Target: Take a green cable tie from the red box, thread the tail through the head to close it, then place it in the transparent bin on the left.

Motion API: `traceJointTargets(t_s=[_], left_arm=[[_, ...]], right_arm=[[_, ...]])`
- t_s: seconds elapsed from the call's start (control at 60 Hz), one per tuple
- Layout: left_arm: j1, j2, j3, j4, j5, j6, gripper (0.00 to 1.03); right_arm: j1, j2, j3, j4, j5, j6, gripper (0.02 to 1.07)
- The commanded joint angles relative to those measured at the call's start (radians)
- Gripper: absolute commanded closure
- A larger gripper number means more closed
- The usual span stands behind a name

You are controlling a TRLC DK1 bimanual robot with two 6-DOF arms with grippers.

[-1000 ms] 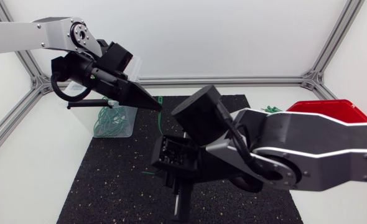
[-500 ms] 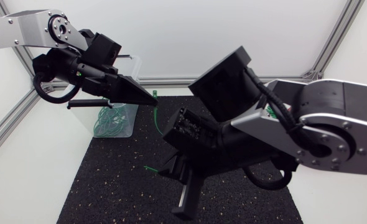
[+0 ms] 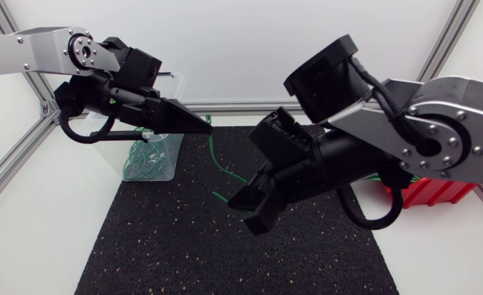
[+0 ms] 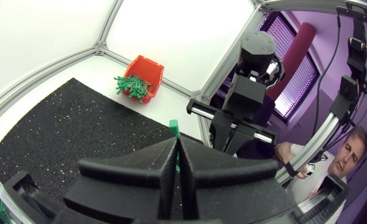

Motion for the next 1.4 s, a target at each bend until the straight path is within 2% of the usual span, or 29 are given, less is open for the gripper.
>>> traceJointTargets(t_s=[0.0,0.15,0.317,0.75,1.05,1.183,1.383], left_arm=[[0.01,-0.02,-0.049,0.013,0.022,-0.016,1.0],[0.01,-0.001,-0.071,0.039,0.045,-0.016,1.0],[-0.003,0.022,-0.08,0.06,0.06,-0.016,1.0],[-0.019,0.042,-0.117,0.128,0.071,-0.017,1.0],[-0.041,-0.05,-0.237,0.255,0.069,-0.017,1.0],[-0.035,-0.089,-0.261,0.266,0.068,-0.017,1.0],[-0.029,-0.149,-0.313,0.29,0.06,-0.017,1.0]], right_arm=[[-0.016,-0.018,0.042,-0.024,-0.01,0.105,1.02],[-0.025,0.022,0.106,-0.089,-0.068,0.172,1.02],[-0.034,0.046,0.159,-0.147,-0.082,0.178,1.02],[-0.028,0.046,0.174,-0.158,-0.099,0.185,1.02],[0.004,0.009,0.116,-0.121,-0.002,0.178,1.02],[-0.007,-0.04,0.102,-0.096,0.038,0.226,1.02],[0.001,-0.087,0.09,-0.099,0.039,0.26,1.02]])
